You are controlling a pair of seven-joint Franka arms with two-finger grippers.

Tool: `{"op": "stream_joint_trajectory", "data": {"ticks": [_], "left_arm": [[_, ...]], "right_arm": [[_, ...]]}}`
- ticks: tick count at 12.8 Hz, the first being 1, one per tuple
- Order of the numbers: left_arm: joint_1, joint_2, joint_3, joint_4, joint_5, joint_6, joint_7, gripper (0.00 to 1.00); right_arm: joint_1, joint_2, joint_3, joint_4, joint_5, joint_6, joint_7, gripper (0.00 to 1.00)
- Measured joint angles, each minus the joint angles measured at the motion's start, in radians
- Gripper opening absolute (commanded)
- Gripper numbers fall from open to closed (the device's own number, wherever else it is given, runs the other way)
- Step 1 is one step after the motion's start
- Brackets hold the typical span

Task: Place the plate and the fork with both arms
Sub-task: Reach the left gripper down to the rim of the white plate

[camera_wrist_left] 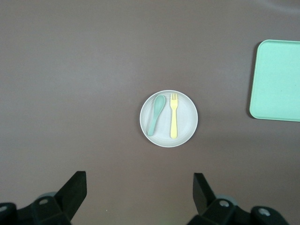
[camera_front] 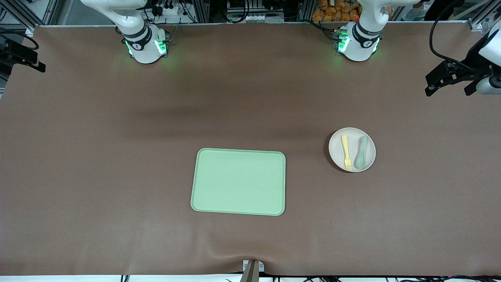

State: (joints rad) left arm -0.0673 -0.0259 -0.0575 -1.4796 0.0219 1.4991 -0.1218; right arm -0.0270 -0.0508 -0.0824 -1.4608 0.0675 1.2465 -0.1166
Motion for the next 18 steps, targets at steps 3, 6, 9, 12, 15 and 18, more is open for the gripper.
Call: {"op": "stream_joint_trajectory", "data": {"ticks": [3, 6, 9, 12, 15, 18], "left_arm": [[0.001, 0.000, 0.003, 0.000, 0.000, -0.009, 0.000, 1.00], [0.005, 0.027, 0.009, -0.023, 0.000, -0.019, -0.002, 1.00], [0.017, 0.107, 0.010, -0.198, 0.000, 0.192, -0.022, 1.00], [0.020, 0.146, 0.010, -0.439, 0.000, 0.510, -0.043, 1.00], [0.020, 0.166, 0.010, -0.610, 0.000, 0.735, -0.056, 1.00], [0.021, 0.210, 0.010, -0.683, 0.000, 0.857, -0.056, 1.00]], "right_arm": [[-0.028, 0.000, -0.022, 0.001, 0.051, 0.015, 0.035, 1.00], [-0.106, -0.006, -0.069, 0.003, 0.111, 0.022, -0.029, 1.00], [-0.064, -0.006, -0.013, 0.003, 0.059, 0.023, -0.040, 1.00], [0.040, -0.004, 0.022, 0.002, -0.047, 0.028, 0.035, 1.00], [0.056, 0.001, 0.032, 0.001, -0.052, 0.028, 0.091, 1.00], [0.055, 0.004, 0.033, -0.001, -0.052, 0.028, 0.094, 1.00]]}}
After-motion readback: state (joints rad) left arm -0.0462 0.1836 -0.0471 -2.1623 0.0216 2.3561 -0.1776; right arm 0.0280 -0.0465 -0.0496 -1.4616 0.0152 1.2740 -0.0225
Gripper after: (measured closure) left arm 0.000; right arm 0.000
